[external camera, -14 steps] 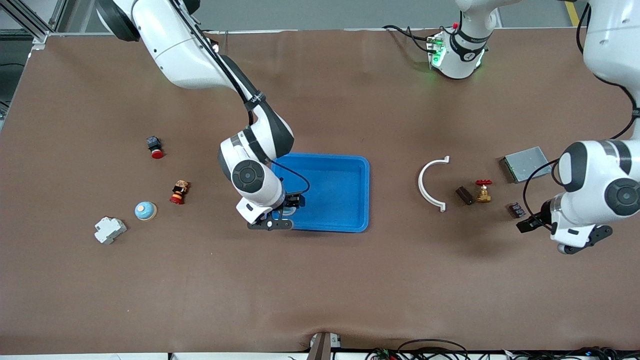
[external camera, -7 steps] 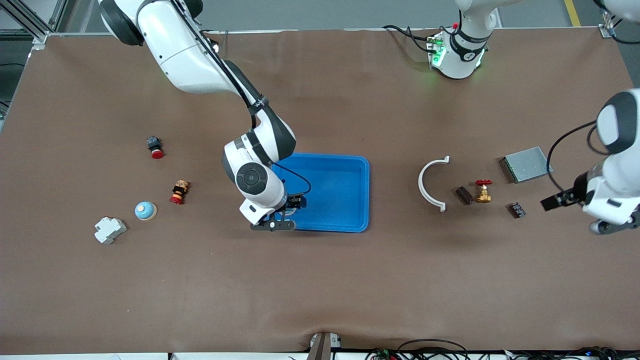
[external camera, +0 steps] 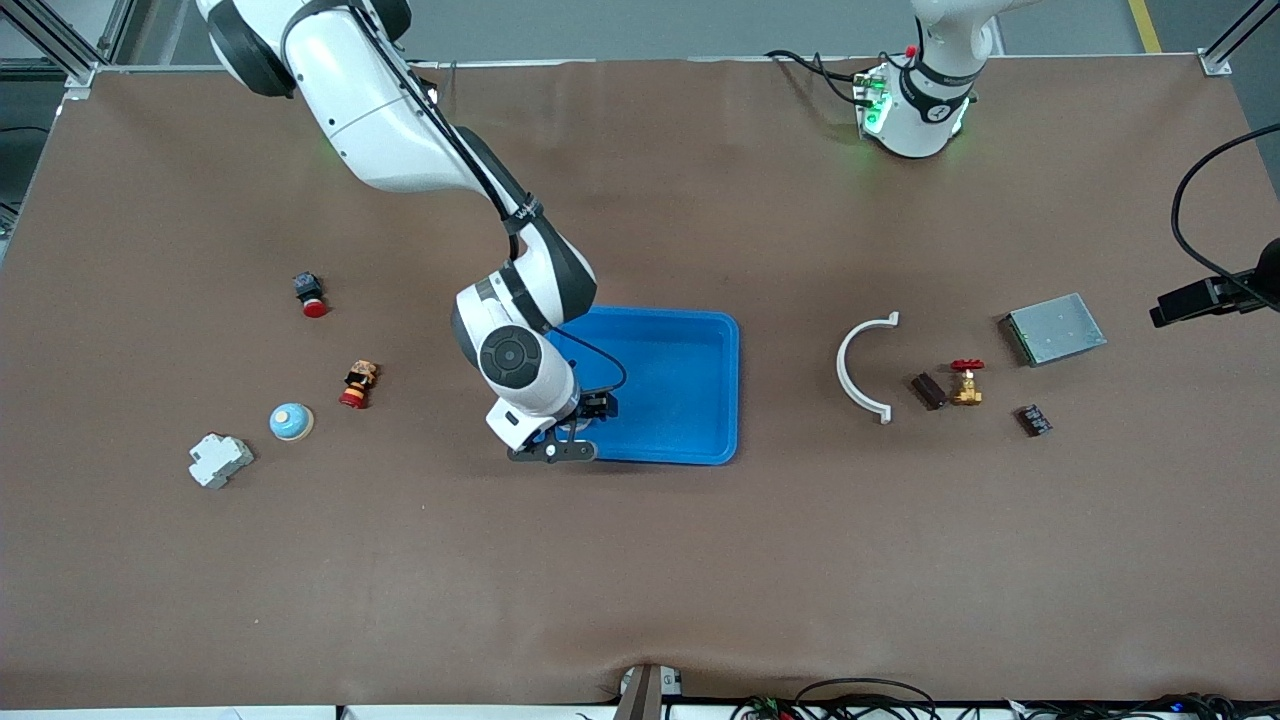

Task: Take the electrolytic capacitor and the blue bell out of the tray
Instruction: 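Lift the bell with the right gripper while the left gripper returns to rest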

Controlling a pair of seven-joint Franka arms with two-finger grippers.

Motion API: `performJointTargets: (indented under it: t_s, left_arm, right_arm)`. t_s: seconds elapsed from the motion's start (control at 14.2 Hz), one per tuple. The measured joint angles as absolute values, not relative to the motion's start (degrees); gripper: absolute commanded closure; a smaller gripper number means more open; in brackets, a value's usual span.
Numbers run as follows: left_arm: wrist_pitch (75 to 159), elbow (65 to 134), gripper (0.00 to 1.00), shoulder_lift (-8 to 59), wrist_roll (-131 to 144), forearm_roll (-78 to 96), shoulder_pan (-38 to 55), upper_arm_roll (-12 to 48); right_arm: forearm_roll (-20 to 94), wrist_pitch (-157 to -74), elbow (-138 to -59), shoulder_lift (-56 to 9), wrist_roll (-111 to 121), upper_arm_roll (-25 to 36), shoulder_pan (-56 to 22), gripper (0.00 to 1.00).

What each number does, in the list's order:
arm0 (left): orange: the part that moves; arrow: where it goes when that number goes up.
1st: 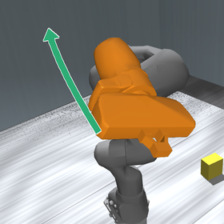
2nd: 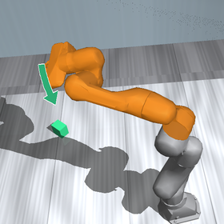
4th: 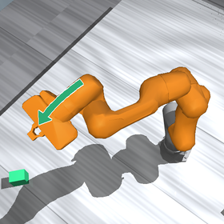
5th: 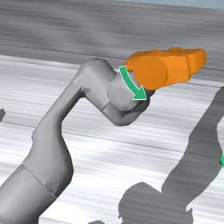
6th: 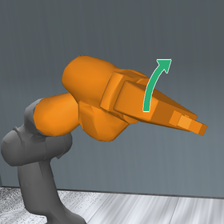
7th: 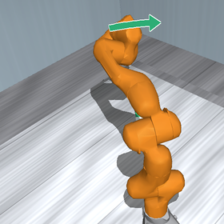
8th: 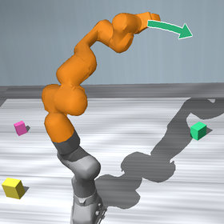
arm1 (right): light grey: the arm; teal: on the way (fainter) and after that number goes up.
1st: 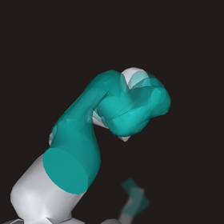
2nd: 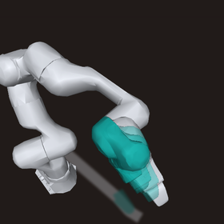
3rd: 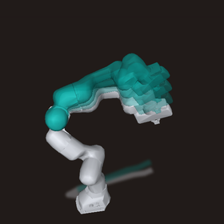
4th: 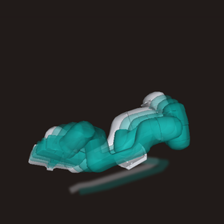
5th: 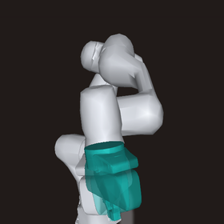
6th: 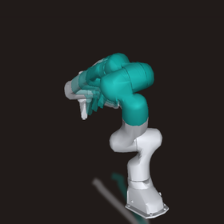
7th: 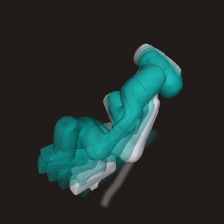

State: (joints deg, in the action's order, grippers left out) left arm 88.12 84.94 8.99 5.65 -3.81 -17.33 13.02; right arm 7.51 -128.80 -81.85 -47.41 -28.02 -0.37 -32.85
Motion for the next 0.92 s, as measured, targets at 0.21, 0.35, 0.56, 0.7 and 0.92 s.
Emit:
performJointTargets:
  t_s: [0.21,0.35,0.56,0.7,0.92]
  left_arm:
    - [87.8,84.3,0.00,8.4,6.4,-3.7,-17.0,13.7]
    - [87.2,84.1,0.00,6.7,6.4,-3.7,-16.9,14.1]
    - [85.1,84.1,0.00,3.8,6.4,-3.7,-15.6,13.9]
    - [83.7,84.8,0.00,2.5,6.4,-3.7,-13.5,13.2]
    - [83.5,86.7,0.00,-0.1,6.6,-1.1,-6.6,6.0]
  right_arm:
    - [7.5,-128.8,-81.8,-47.7,-28.0,-0.3,-32.9,0.00]
    - [7.2,-128.9,-81.8,-47.8,-27.9,-0.3,-32.9,0.00]
    - [6.6,-128.9,-81.8,-48.1,-27.9,-0.3,-32.9,0.00]
    - [6.6,-129.0,-81.8,-48.3,-27.9,-0.3,-32.9,0.00]
    - [6.6,-129.0,-81.8,-48.3,-27.9,-0.3,-32.9,0.00]
